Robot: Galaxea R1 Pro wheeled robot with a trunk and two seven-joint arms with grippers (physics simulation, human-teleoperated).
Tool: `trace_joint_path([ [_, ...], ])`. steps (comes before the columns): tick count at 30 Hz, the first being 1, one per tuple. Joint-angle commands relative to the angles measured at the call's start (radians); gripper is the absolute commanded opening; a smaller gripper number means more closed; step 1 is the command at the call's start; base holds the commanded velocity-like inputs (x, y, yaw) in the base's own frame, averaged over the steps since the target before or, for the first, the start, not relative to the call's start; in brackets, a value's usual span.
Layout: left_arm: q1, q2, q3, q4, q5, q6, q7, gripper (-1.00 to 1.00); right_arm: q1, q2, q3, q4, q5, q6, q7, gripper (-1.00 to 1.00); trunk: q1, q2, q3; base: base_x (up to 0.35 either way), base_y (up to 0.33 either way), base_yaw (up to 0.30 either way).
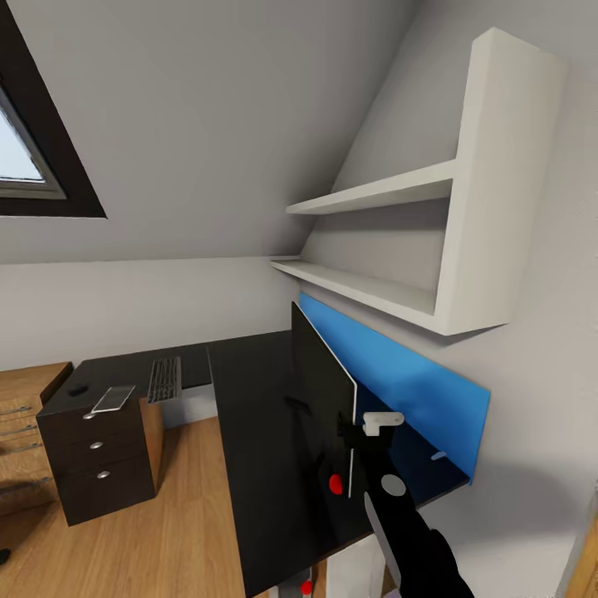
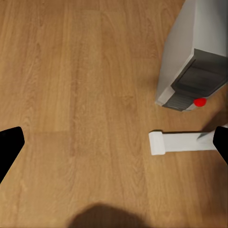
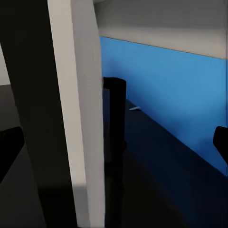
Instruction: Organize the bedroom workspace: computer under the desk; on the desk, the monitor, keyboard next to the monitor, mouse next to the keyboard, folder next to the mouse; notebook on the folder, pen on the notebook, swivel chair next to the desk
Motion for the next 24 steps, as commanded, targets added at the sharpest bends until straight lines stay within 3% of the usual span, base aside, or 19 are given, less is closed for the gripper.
trace_joint_path([
  [1, -0.001, 0.001, -0.009, 0.0, 0.005, -0.004, 0.008, 1.0, 0.0, 0.0, 0.002, 0.001, 0.01, 0.001, -0.006, 1.0, 0.0, 0.0, 0.0, 0.0, 0.0, -0.062],
  [24, 0.0, 0.001, -0.009, 0.0, 0.005, -0.004, 0.008, 1.0, 0.0, 0.0, 0.003, 0.002, 0.01, 0.001, -0.006, 1.0, 0.0, 0.0, 0.0, 0.0, 0.0, -0.011],
])
